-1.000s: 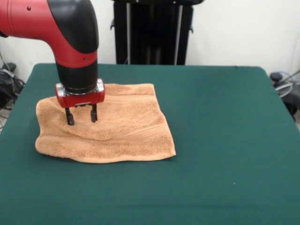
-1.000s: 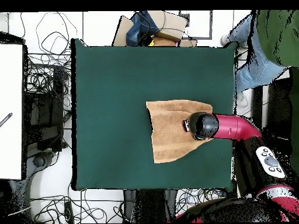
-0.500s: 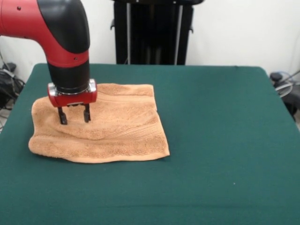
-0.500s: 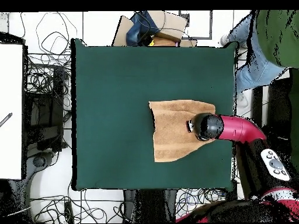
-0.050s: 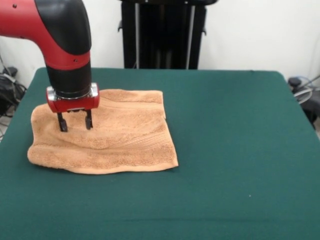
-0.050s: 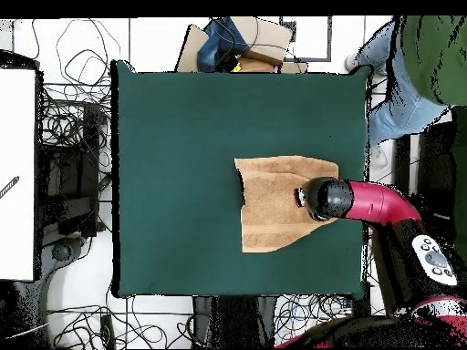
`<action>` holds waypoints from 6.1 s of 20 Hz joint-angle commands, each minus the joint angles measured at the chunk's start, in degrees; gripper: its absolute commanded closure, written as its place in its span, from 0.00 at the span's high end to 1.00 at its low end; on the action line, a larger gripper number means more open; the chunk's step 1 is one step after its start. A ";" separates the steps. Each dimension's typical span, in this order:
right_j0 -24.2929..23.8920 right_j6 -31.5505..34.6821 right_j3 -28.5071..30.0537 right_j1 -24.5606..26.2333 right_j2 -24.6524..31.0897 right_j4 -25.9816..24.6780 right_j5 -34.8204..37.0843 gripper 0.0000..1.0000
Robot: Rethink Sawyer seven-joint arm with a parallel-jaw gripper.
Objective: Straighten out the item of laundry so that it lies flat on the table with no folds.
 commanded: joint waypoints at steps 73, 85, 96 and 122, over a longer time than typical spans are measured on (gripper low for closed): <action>3.93 5.55 -0.36 -0.18 1.64 -0.21 -4.70 0.00; 0.05 5.96 0.01 -0.27 -0.81 1.49 -4.38 0.00; 1.82 8.02 3.79 -2.26 -1.78 0.44 -6.46 1.00; 2.61 3.32 3.02 -6.59 -0.75 5.01 -0.77 1.00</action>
